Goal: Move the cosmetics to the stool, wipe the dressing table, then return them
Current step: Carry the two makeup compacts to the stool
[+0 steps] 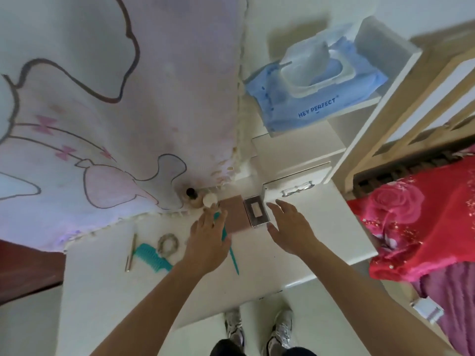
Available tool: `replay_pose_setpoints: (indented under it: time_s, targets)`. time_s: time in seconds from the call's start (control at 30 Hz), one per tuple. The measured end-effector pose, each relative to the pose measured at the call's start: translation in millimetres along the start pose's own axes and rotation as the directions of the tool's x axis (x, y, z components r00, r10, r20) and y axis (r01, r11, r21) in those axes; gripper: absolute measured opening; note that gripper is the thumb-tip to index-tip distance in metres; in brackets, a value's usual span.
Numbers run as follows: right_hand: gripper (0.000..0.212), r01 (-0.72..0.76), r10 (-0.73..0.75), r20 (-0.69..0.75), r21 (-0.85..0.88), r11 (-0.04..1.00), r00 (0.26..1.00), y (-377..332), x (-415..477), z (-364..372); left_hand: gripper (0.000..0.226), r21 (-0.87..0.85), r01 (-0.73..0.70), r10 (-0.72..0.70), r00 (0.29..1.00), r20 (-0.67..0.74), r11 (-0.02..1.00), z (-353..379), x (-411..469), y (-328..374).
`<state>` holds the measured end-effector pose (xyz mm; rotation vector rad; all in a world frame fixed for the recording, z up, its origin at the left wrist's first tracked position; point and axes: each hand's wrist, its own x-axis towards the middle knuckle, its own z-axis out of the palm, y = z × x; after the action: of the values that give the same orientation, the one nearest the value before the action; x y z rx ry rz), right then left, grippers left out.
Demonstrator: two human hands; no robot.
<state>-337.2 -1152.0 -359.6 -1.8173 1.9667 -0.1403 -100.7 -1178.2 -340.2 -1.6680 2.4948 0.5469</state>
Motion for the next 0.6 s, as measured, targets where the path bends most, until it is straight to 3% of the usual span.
replay_pose_setpoints:
  time_s: [0.13, 0.33, 0.47, 0.6]
  targets:
    - [0.059, 0.012, -0.013, 0.117, 0.010, 1.000, 0.993, 8, 25, 22, 0.078, 0.060, -0.010, 0.002, 0.992, 0.128, 0.998, 22, 36, -9]
    - [0.062, -0.069, 0.061, 0.180, 0.035, 0.997, 0.982, 16, 41, 52, 0.104, 0.213, -0.232, 0.191, 0.962, 0.197, 0.949, 54, 106, -18]
    - [0.061, -0.077, 0.077, 0.178, -0.008, 0.997, 0.981, 19, 52, 66, 0.104, 0.259, -0.256, 0.181, 0.943, 0.281, 0.931, 71, 131, -22]
    - [0.059, -0.030, 0.045, 0.180, -0.084, 0.996, 0.983, 15, 58, 78, 0.095, 0.243, -0.267, 0.198, 0.941, 0.274, 0.932, 85, 114, -22]
